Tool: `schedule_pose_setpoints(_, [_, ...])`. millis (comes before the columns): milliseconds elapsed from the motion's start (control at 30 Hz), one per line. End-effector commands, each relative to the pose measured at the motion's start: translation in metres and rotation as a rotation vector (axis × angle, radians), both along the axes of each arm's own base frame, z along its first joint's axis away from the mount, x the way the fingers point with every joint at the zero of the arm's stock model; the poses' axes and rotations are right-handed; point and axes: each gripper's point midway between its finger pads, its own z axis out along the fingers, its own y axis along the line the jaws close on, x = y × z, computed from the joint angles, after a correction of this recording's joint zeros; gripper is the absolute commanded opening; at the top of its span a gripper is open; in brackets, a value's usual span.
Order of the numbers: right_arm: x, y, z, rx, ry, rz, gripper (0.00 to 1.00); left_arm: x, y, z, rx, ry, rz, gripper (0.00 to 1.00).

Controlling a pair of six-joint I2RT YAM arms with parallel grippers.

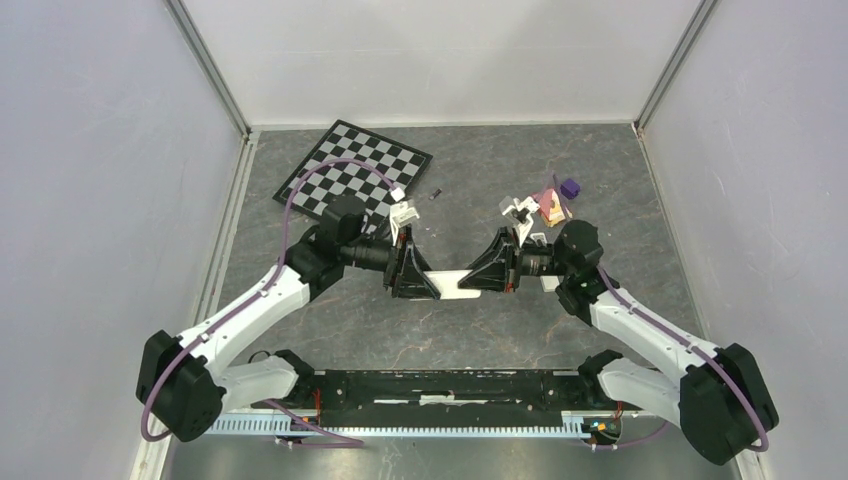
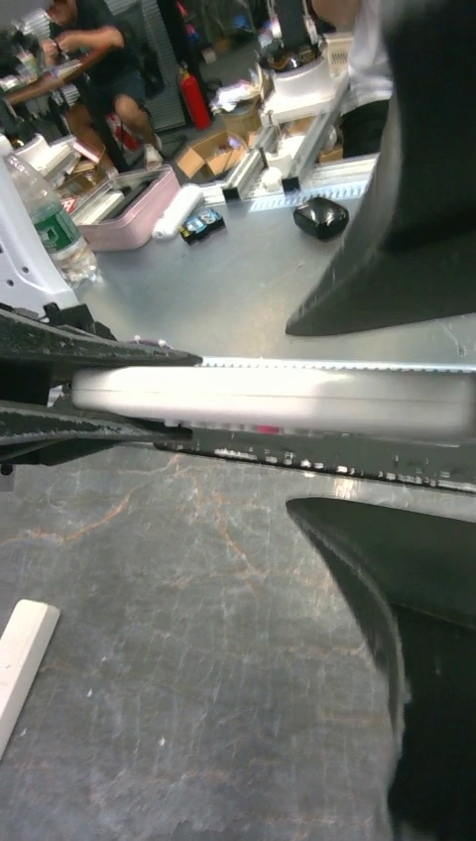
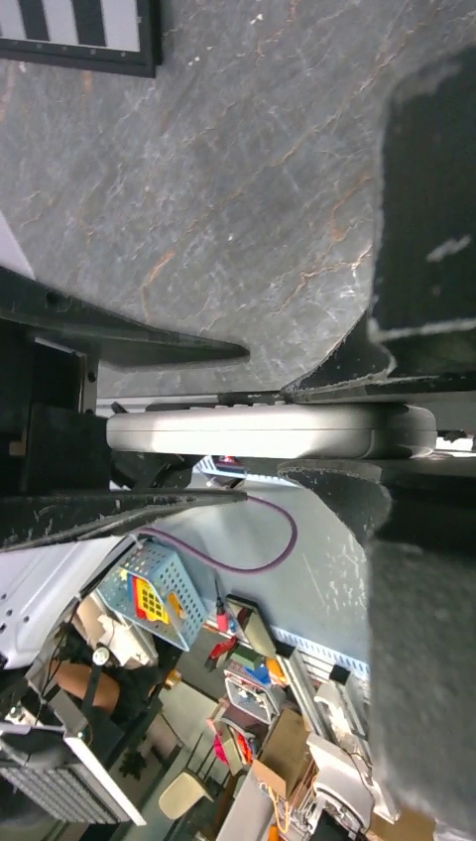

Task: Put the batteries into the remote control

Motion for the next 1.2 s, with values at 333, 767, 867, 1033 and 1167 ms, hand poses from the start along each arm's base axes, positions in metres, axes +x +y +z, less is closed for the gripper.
schedule_pose_setpoints(333, [0.009,-0.010,0.097,0.528,0.160,-0.137,0.00,0.060,0.016,0.095,-0.535,0.199,0.557,1.00])
schedule_pose_setpoints(767, [0.059,0.022,0.068,0.395,0.235,-0.342,0.00,0.069,0.018,0.093,-0.569,0.316,0.639,0.41])
schedule_pose_setpoints(867, [0.060,0.025,0.064,0.386,0.246,-0.328,0.00,0.067,0.015,0.097,-0.601,0.343,0.606,0.18])
schedule_pose_setpoints(1033, [0.059,0.028,0.052,0.343,0.255,-0.314,0.16,0.067,0.015,0.105,-0.636,0.346,0.593,0.02])
schedule_pose_setpoints(1167, [0.061,0.022,0.045,0.321,0.264,-0.364,0.45,0.065,0.018,0.115,-0.659,0.307,0.591,0.02])
